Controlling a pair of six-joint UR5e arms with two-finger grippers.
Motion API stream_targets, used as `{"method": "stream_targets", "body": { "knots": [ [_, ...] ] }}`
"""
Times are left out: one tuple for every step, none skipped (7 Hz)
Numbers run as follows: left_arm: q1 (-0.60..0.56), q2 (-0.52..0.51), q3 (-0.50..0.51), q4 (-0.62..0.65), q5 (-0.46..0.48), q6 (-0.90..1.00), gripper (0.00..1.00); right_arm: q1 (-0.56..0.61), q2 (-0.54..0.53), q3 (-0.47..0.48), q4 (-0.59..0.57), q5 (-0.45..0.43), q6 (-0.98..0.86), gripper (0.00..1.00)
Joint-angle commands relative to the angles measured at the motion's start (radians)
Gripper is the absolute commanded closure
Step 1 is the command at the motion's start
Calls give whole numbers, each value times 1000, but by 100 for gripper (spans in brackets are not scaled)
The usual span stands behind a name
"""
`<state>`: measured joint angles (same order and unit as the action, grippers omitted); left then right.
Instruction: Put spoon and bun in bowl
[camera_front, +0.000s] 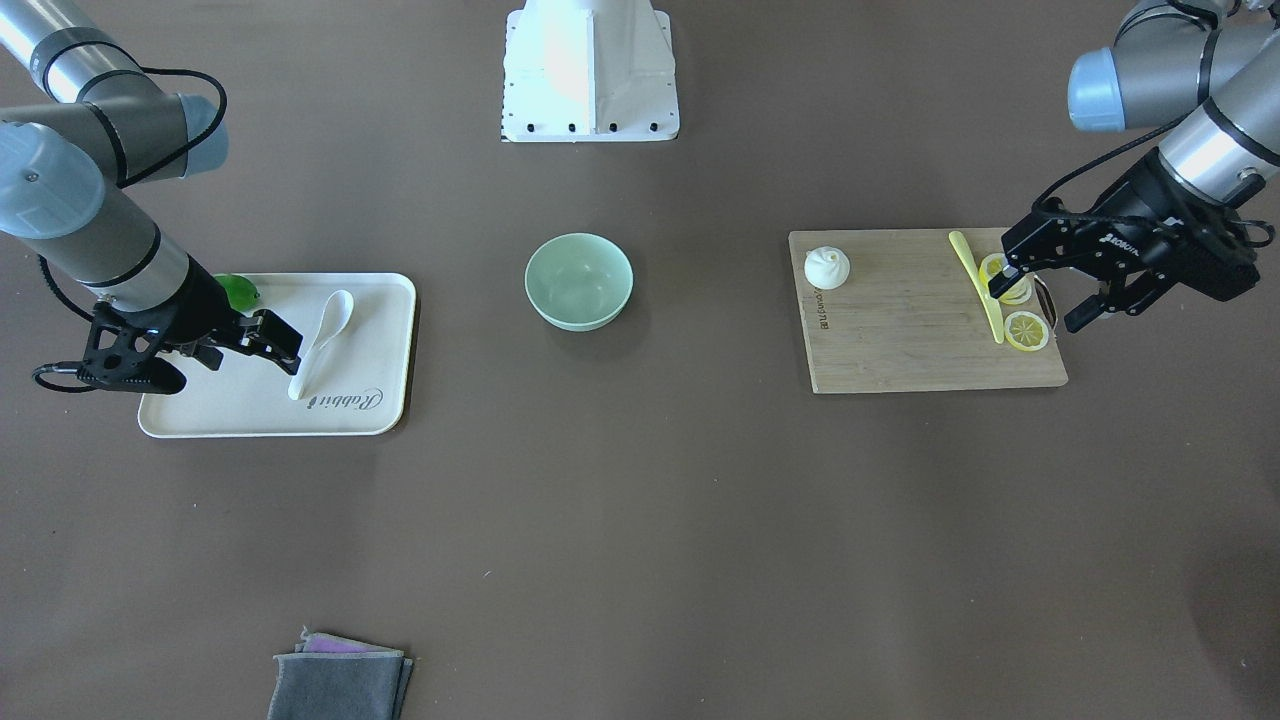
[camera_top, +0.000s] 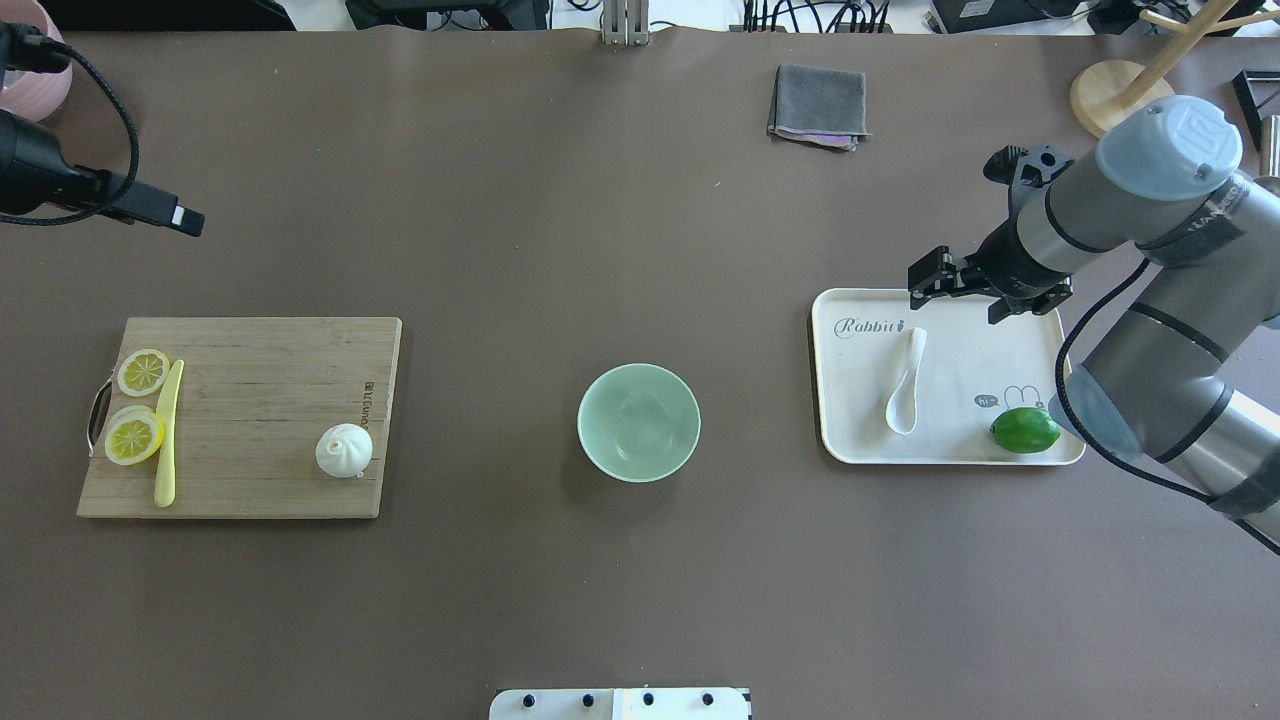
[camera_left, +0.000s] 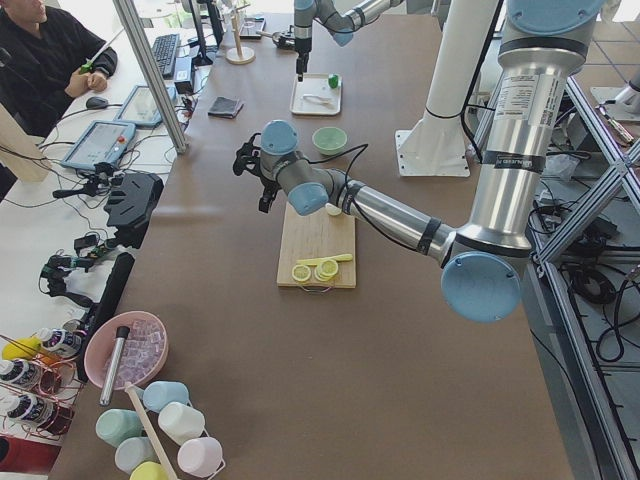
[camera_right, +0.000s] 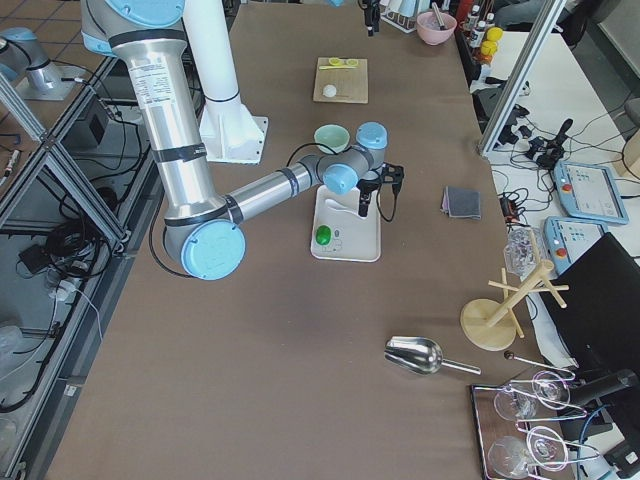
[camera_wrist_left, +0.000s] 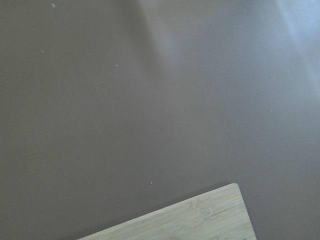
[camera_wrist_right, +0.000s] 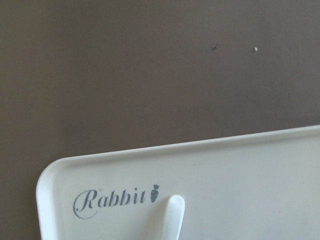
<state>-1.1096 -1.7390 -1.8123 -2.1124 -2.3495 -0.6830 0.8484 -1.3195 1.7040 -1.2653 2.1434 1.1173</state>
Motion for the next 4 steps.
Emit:
{"method": "stream_targets", "body": {
  "knots": [
    [8, -16, 4, 2, 4, -3, 2, -83, -7, -6, 0, -68, 64, 1],
    [8, -17, 5, 0, 4, -3, 2, -100, -7, -10, 0, -82, 71, 1],
    [10, -19, 7, 0, 4, -1, 2, -113, -6, -26, 0, -92, 72, 2],
    [11, -23, 8, 0, 4, -1, 2, -114, 3, -26, -2, -99, 73, 8]
  ]
}}
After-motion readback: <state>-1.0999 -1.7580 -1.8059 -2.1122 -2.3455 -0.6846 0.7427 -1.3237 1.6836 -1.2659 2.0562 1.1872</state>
